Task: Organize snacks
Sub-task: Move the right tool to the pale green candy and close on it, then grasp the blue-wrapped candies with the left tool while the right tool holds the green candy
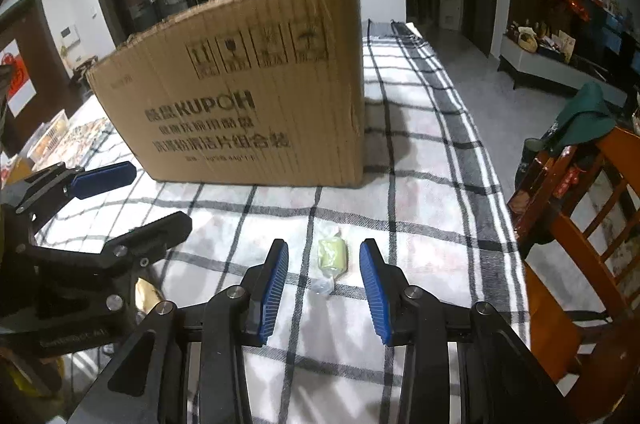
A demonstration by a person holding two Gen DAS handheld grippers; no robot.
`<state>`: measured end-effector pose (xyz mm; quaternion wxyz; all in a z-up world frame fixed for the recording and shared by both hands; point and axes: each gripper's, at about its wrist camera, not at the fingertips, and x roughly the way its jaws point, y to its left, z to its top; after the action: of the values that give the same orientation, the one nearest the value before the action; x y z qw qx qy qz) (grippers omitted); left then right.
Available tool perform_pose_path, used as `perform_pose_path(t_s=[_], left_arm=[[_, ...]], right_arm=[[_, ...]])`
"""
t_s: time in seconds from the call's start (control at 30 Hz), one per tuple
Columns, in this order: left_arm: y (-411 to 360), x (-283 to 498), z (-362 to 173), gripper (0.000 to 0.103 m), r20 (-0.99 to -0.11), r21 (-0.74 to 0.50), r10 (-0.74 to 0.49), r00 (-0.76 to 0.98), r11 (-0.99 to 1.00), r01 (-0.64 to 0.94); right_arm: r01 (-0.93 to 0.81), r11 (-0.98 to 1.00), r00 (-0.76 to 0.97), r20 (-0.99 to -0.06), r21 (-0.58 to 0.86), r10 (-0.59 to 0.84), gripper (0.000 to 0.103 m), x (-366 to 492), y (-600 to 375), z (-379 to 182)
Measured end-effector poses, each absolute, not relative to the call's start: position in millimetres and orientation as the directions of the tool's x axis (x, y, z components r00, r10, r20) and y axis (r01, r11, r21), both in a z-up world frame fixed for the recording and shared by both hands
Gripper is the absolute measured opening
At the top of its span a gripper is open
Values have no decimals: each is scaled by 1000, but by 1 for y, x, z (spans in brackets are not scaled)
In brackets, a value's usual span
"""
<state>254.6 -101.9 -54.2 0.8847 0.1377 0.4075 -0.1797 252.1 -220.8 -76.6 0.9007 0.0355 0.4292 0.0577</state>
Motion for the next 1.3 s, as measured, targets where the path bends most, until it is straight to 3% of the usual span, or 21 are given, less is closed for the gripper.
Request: perform_pose_path(t_s=[0.57,1.3], left_arm=[[-103,269,-67,76,-795,66,-206,571,906,418],[-45,233,-35,73,-756,17,-244,608,920,392]], right_arm=[[-77,993,582,-805,90,118,21,269,-215,-100],[-131,980,659,-726,148,197,21,227,-162,-44]])
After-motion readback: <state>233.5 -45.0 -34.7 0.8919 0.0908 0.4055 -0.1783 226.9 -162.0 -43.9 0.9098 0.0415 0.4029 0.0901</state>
